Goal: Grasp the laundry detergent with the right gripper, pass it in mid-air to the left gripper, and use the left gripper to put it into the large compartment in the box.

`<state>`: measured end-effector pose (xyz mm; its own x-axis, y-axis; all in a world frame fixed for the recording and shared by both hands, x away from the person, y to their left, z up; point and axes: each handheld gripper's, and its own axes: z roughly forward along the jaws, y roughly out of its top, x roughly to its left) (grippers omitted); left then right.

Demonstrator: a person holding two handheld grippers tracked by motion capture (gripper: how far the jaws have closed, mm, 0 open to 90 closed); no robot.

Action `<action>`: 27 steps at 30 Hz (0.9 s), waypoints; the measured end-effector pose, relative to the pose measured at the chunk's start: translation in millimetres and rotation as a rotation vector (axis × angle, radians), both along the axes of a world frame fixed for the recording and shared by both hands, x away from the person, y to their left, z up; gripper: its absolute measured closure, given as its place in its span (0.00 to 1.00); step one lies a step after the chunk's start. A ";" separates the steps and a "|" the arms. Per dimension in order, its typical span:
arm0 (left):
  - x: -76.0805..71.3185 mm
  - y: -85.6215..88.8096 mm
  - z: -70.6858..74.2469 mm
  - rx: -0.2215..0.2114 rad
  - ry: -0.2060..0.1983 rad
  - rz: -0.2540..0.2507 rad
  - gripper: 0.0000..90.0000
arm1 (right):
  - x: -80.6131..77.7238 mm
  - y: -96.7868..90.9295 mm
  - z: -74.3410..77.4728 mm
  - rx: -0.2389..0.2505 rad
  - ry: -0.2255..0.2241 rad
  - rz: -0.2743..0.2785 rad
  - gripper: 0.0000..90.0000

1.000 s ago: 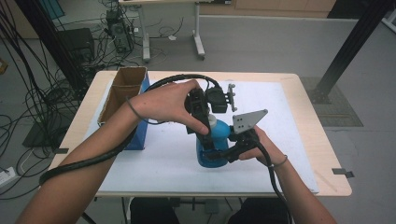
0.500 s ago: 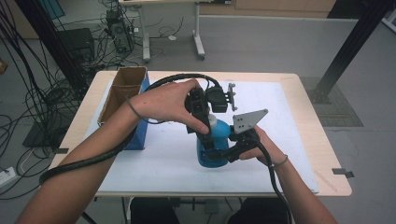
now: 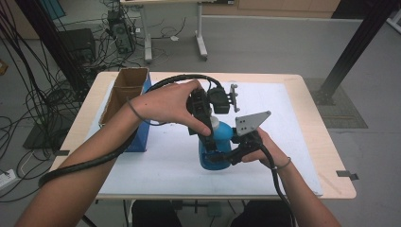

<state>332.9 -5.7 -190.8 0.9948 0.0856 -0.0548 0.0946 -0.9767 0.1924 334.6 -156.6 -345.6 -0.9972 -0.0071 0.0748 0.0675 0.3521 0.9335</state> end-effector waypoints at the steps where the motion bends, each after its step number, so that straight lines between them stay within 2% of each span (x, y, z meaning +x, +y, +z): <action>1: -0.2 0.0 0.0 0.002 0.001 -0.001 0.11 | -0.1 0.1 0.0 0.000 0.000 -0.002 0.48; 27: -0.3 0.2 2.0 0.008 -0.008 -0.001 0.11 | 0.4 1.6 -0.6 -0.002 -0.003 0.001 0.48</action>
<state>332.6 -5.5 -188.8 0.9953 0.0853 -0.0461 0.0925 -0.9784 0.1851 335.0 -155.0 -346.2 -0.9974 -0.0078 0.0722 0.0647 0.3545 0.9328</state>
